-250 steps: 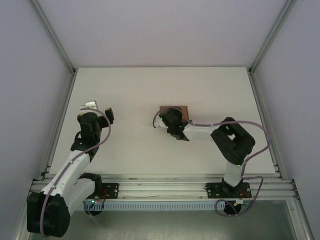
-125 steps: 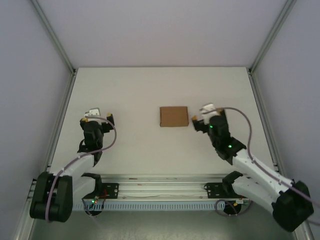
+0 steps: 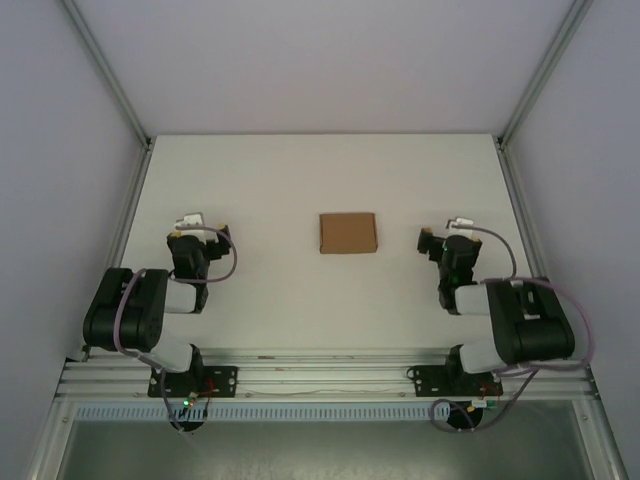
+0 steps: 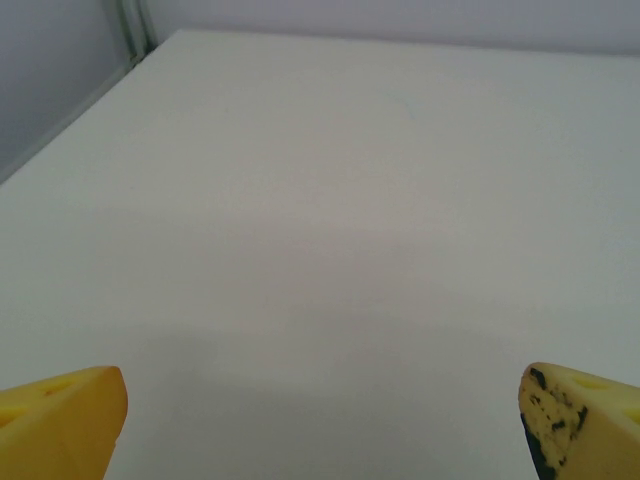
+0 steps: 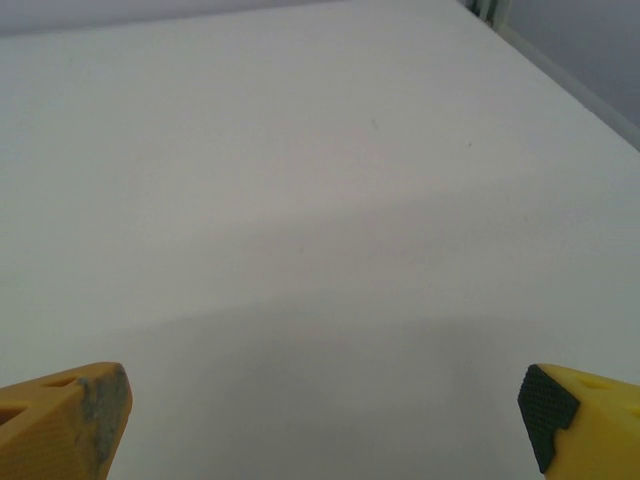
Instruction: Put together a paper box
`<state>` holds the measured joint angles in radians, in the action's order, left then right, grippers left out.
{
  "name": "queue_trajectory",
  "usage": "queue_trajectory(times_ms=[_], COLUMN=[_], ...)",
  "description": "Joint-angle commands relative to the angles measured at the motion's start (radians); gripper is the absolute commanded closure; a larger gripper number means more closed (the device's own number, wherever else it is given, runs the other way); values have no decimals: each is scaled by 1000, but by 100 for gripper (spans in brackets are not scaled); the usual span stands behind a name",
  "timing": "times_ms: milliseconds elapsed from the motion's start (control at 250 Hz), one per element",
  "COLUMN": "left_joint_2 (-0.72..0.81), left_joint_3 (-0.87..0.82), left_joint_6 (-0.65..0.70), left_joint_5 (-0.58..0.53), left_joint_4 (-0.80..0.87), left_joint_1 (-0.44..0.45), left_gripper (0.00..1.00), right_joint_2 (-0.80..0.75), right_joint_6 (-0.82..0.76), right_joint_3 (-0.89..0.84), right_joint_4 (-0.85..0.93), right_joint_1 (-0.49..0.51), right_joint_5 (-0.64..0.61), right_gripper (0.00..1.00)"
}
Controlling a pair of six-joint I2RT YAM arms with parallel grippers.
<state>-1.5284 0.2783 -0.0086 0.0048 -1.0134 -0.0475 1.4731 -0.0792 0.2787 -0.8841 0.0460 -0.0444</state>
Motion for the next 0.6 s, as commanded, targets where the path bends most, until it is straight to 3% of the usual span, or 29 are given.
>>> queue_trajectory(times_ms=[0,36,104,164,240,596], left_joint_2=[26,10,8,16,11,15], left_joint_3=[67,55,52,60,55,58], left_joint_6=[-4,4,5,1,4,3], left_joint_5=[30,23,23,22,22,24], left_joint_4=[75,29,15,47,26,41], left_joint_1=[5,8,9,9,8,8], left_gripper=[0,0,0,0,0,0], right_joint_2=[24,3,45,16,36,26], right_joint_6=[49,65,107,107,105,108], right_joint_3=[64,107,101,119,103,116], right_joint_4=[-32,83,-2,87,22,63], right_joint_1=[-42,-45,-46,-46,-46,-45], right_joint_5=[99,74,-26,-23,-25,-23], right_gripper=[0,0,0,0,0,0])
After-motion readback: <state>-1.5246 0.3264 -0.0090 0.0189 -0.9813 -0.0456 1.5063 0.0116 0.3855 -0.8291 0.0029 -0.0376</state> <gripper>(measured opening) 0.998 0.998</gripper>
